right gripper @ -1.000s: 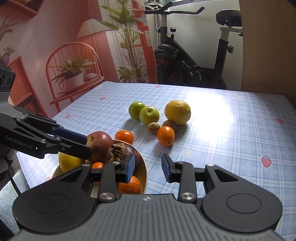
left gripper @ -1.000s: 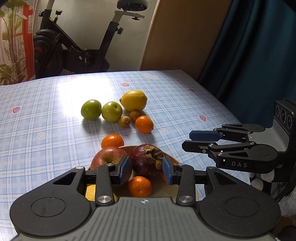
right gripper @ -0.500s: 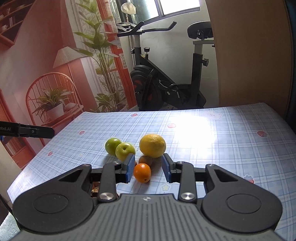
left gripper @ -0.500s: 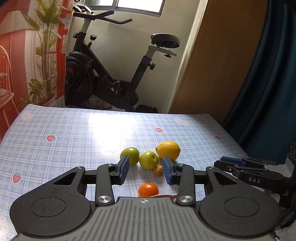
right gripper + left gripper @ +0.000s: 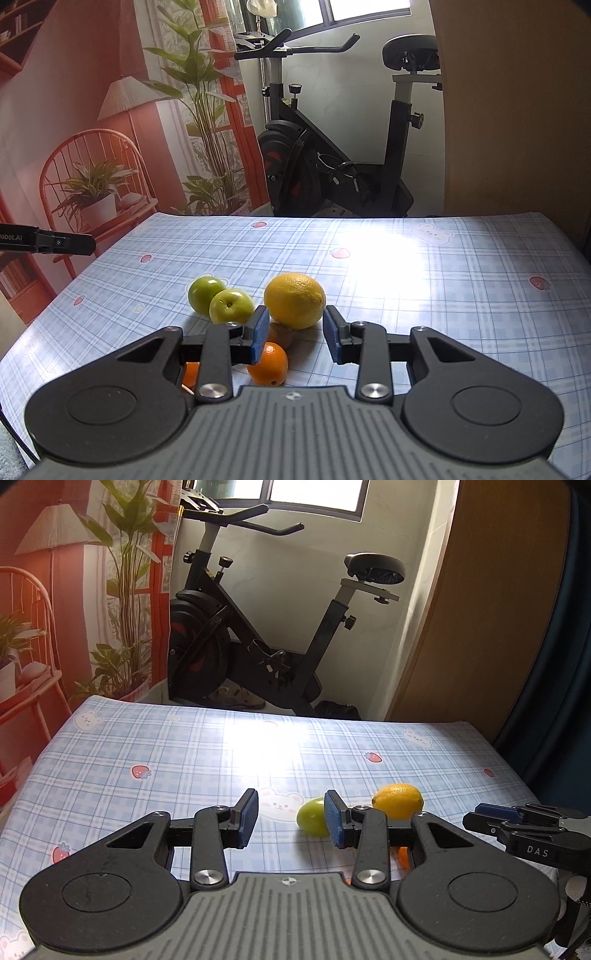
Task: Organize fruits
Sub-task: 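Move the open left gripper to the second yellow lemon, then close the left gripper around the lemon, then lift the lemon with the left gripper and carry it over the plate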
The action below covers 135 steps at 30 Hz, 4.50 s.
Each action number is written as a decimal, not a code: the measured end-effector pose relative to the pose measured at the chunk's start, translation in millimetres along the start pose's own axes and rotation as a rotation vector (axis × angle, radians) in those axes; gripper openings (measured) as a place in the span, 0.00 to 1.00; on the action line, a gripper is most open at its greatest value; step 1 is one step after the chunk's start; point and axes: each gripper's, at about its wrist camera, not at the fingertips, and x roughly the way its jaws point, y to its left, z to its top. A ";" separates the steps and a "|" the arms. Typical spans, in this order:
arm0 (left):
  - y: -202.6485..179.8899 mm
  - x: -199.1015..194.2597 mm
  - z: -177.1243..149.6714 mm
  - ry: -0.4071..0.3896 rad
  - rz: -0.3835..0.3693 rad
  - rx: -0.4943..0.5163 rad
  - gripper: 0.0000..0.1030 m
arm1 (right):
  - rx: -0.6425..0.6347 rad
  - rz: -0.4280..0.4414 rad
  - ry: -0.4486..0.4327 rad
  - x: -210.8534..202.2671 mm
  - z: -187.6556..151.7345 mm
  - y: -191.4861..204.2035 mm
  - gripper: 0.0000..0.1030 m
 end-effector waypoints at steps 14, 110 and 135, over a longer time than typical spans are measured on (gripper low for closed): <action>-30.8 51.8 25.2 0.019 -0.085 0.054 0.41 | -0.042 -0.006 0.029 42.1 10.8 -15.9 0.43; -74.9 -6.9 -35.0 0.271 -0.375 0.026 0.39 | -0.012 0.231 0.179 -42.9 -16.0 46.2 0.54; -71.2 -33.6 -93.4 0.364 -0.427 0.008 0.39 | -0.041 0.207 0.346 -69.4 -61.4 72.9 0.54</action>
